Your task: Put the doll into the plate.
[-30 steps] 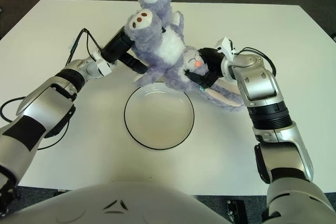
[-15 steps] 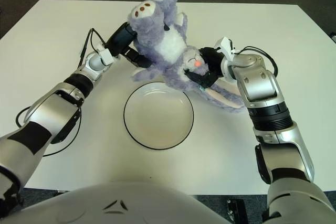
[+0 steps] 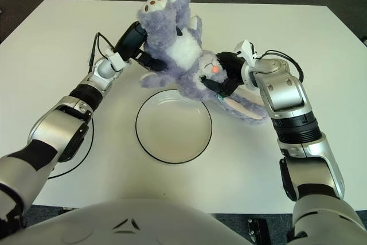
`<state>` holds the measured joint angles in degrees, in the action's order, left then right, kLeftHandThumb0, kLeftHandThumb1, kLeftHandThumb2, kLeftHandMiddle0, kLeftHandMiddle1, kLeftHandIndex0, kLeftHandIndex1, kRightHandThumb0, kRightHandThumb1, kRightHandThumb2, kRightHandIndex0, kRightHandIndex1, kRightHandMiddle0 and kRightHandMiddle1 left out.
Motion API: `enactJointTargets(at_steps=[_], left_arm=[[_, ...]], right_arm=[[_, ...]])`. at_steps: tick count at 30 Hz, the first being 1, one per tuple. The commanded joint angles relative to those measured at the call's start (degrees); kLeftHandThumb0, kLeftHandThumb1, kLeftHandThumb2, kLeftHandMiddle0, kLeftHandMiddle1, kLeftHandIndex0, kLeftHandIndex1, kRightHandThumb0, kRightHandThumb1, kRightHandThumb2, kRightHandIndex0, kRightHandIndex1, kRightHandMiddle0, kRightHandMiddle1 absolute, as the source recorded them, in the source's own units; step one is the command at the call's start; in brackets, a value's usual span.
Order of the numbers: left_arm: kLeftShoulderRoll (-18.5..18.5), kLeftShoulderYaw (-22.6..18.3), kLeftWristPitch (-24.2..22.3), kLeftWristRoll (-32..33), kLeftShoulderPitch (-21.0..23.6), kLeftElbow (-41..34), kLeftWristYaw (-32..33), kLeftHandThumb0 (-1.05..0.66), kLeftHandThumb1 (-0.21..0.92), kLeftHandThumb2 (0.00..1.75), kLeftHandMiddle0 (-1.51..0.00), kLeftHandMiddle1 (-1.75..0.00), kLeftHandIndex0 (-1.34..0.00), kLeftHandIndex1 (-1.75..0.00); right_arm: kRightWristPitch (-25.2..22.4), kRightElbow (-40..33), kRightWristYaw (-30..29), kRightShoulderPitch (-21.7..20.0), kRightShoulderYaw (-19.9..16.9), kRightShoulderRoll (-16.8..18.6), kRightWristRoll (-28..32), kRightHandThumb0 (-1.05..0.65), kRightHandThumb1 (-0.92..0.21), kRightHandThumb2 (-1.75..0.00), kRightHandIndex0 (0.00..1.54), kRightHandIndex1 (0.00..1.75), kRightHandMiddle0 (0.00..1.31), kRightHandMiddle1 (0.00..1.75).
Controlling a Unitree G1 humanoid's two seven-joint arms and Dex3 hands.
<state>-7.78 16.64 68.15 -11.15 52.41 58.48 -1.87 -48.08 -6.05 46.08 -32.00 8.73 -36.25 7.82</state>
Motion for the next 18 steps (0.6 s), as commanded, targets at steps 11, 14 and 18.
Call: enactJointTargets(at_steps=[11, 14, 18], left_arm=[[0.4, 0.8, -4.6, -5.4, 0.0, 0.0, -2.3, -0.48, 0.34, 1.02, -0.05, -0.90, -0.81, -1.37], [0.1, 0.9, -5.1, -7.4, 0.0, -0.6, -0.7, -0.48, 0.34, 1.02, -0.05, -1.08, -0.82, -1.36], [-0.3, 0.9, -5.9, -11.1, -0.1, -1.7, 3.1, -0.49, 0.34, 1.02, -0.08, -1.25, -0.83, -1.36]], right_arm=[[1.9, -0.1, 0.4, -0.4, -2.3, 1.0, 2.7, 0.53, -0.15, -1.51, 0.74, 1.75, 0.79, 1.75], [2.2, -0.3, 0.2, -0.2, -2.4, 1.1, 2.6, 0.53, -0.15, -1.51, 0.74, 1.75, 0.82, 1.75], [2.5, -0.6, 0.1, 0.0, -2.2, 0.7, 2.1, 0.53, -0.15, -1.51, 0.74, 1.75, 0.84, 1.75]])
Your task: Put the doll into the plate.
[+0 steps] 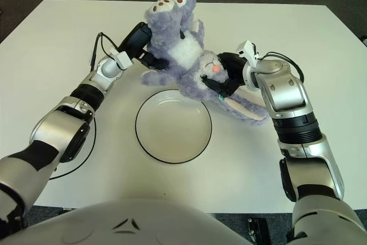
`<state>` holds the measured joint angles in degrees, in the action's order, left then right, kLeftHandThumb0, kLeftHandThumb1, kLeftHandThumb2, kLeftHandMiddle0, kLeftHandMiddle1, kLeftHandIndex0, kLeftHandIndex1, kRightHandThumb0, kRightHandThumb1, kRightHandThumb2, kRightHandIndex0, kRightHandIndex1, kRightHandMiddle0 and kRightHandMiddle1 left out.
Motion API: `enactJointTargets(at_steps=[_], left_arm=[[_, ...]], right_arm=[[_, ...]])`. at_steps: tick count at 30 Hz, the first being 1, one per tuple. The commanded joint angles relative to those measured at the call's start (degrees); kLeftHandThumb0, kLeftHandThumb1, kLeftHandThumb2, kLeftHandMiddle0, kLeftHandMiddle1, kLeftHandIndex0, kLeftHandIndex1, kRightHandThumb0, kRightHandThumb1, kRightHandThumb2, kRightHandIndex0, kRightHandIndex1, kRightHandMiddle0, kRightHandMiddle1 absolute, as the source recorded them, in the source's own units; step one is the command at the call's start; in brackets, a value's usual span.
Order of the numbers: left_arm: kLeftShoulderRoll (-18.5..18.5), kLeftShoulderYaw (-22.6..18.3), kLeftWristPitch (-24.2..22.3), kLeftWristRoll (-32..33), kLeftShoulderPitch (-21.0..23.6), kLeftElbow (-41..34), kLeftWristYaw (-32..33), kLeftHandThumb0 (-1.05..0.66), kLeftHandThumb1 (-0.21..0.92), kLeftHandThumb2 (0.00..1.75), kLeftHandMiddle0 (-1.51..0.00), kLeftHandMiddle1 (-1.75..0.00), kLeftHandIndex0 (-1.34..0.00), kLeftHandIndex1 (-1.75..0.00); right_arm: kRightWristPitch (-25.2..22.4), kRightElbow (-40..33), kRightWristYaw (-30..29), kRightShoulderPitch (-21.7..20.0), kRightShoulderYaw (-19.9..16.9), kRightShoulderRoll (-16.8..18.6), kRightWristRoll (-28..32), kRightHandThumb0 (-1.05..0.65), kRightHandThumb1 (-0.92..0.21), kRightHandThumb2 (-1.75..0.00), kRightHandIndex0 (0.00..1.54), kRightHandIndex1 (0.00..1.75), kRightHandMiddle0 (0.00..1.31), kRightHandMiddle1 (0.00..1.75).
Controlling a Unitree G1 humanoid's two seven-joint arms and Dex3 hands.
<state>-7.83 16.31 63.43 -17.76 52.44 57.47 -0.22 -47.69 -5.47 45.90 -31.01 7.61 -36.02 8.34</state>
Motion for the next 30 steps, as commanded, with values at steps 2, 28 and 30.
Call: enactJointTargets(at_steps=[2, 28, 30], left_arm=[[-0.3, 1.2, -1.6, -6.0, -0.2, -1.1, 3.2, -0.49, 0.33, 1.03, -0.10, -1.33, -0.82, -1.36], [-0.2, 2.0, -6.6, -11.7, -1.1, -2.9, 12.4, -0.47, 0.37, 1.03, -0.35, -1.54, -0.76, -1.44], [-0.1, 1.9, -7.1, -10.7, -1.3, -3.2, 11.5, -0.47, 0.36, 1.04, -0.38, -1.54, -0.77, -1.43]], right_arm=[[1.7, -1.4, 0.2, -1.0, -1.2, 0.5, 1.8, 0.53, -0.15, -1.51, 0.74, 1.75, 0.83, 1.75], [2.3, -1.9, -0.5, -0.2, -3.6, 1.7, 3.5, 0.54, -0.15, -1.52, 0.75, 1.75, 0.87, 1.75], [2.8, -1.9, -0.4, -0.1, -3.7, 1.7, 3.5, 0.54, -0.15, -1.52, 0.75, 1.75, 0.87, 1.75]])
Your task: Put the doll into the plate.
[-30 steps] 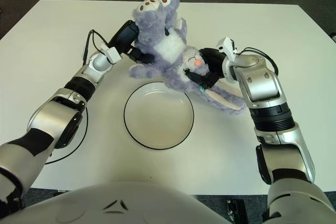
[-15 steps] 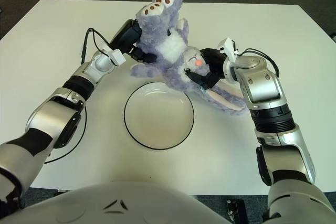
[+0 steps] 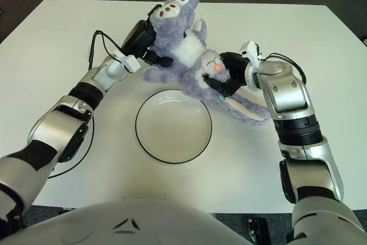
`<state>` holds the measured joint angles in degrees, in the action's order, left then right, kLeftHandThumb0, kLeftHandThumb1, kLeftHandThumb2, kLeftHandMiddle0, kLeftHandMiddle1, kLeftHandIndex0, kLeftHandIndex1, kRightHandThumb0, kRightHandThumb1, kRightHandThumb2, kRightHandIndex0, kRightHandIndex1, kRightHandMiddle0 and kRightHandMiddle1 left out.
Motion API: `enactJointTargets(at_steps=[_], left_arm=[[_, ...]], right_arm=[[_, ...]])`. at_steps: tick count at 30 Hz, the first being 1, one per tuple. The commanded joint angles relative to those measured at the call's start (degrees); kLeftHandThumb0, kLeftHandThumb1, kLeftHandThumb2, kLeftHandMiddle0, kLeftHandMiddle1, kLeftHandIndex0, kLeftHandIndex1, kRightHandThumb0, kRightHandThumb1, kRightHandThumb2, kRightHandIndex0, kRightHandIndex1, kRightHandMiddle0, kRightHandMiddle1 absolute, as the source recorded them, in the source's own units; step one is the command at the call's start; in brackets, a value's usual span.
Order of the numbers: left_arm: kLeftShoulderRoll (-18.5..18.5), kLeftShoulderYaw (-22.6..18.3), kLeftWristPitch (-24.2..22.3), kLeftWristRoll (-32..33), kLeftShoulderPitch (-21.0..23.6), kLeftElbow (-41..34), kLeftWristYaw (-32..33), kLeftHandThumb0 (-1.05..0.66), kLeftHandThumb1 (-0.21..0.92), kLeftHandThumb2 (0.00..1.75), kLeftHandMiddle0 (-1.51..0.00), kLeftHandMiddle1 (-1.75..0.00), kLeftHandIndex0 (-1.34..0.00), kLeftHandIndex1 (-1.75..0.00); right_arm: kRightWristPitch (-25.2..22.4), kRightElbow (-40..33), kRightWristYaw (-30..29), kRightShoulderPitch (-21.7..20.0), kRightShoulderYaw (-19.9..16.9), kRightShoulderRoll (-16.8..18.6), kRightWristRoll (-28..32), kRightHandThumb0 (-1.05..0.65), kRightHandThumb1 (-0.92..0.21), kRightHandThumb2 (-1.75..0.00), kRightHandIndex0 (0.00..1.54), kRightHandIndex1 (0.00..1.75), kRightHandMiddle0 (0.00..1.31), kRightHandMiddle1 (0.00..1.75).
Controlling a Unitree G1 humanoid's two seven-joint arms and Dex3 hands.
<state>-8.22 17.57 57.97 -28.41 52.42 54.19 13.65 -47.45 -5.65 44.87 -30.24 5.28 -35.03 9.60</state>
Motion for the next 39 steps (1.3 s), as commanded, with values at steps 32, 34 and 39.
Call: enactJointTargets(at_steps=[32, 34, 39], left_arm=[[3.4, -3.2, -12.0, 22.8, -4.9, -5.6, -29.1, -0.51, 0.27, 1.11, -0.48, -1.56, -0.87, -1.36], [3.4, -3.5, -13.0, 23.6, -5.1, -6.1, -30.3, -0.51, 0.26, 1.11, -0.48, -1.57, -0.87, -1.36], [3.5, -4.3, -16.0, 25.1, -5.5, -7.5, -32.5, -0.51, 0.26, 1.13, -0.45, -1.66, -0.86, -1.38]], right_arm=[[7.1, 0.1, 1.5, -0.7, -2.8, 0.8, 2.8, 0.54, -0.15, -1.52, 0.74, 1.75, 0.77, 1.75], [7.4, 0.4, 1.7, -0.8, -2.8, 0.7, 2.7, 0.54, -0.14, -1.52, 0.75, 1.75, 0.76, 1.75], [8.5, 1.6, 2.5, -1.1, -3.1, 0.5, 2.9, 0.55, -0.12, -1.55, 0.77, 1.75, 0.75, 1.75]])
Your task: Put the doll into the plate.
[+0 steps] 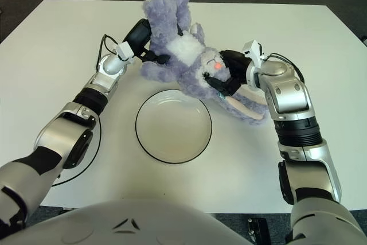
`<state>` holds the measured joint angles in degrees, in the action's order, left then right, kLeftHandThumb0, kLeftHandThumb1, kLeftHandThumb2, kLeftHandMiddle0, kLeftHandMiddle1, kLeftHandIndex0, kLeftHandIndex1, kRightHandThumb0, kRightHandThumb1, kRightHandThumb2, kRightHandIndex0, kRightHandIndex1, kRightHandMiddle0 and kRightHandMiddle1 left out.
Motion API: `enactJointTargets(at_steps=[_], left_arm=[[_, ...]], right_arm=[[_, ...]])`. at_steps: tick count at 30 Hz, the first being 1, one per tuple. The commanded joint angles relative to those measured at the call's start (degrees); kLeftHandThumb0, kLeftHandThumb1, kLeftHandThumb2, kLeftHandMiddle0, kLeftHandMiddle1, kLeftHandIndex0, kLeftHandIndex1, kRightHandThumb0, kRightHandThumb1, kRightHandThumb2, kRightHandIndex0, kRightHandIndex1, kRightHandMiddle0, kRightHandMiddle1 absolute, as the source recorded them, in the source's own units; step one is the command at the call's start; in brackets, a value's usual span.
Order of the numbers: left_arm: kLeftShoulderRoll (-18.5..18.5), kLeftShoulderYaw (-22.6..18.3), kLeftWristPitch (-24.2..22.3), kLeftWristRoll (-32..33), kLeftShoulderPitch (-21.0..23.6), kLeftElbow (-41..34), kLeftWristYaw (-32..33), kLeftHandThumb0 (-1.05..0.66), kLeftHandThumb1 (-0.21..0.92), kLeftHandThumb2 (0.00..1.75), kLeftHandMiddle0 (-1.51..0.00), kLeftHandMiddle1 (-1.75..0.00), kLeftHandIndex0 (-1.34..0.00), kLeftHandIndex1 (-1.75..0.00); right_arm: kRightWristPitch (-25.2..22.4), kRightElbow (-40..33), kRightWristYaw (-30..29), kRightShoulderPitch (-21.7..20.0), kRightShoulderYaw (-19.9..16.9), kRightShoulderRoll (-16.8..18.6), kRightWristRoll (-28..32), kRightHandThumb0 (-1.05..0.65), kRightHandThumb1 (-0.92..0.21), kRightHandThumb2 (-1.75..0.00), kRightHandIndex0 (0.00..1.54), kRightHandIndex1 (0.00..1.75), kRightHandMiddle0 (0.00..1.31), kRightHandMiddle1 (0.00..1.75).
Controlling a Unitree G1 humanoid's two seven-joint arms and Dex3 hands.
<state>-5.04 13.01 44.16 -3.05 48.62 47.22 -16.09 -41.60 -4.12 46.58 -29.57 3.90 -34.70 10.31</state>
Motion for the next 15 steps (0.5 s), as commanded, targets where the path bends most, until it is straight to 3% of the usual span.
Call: enactJointTargets(at_steps=[1, 10, 15], left_arm=[[0.5, 0.0, -3.0, 0.3, -1.9, -0.9, -3.2, -0.51, 0.26, 1.13, -0.45, -1.68, -0.86, -1.38], [1.3, -1.5, -8.5, 1.5, -3.3, -4.0, -3.5, -0.51, 0.25, 1.14, -0.49, -1.74, -0.87, -1.38], [1.2, -1.7, -10.8, 0.5, -4.0, -6.0, -2.5, -0.51, 0.25, 1.14, -0.47, -1.75, -0.87, -1.37]], right_arm=[[2.8, 0.0, 1.0, -2.0, -1.8, -0.2, 2.1, 0.55, -0.12, -1.55, 0.77, 1.75, 0.74, 1.75], [3.6, -0.7, 1.7, -3.5, -2.2, -3.3, 1.0, 0.56, -0.10, -1.57, 0.79, 1.75, 0.67, 1.75], [4.6, 1.0, 3.8, -4.2, -3.8, -4.8, 2.4, 0.54, -0.14, -1.53, 0.75, 1.75, 0.55, 1.75]])
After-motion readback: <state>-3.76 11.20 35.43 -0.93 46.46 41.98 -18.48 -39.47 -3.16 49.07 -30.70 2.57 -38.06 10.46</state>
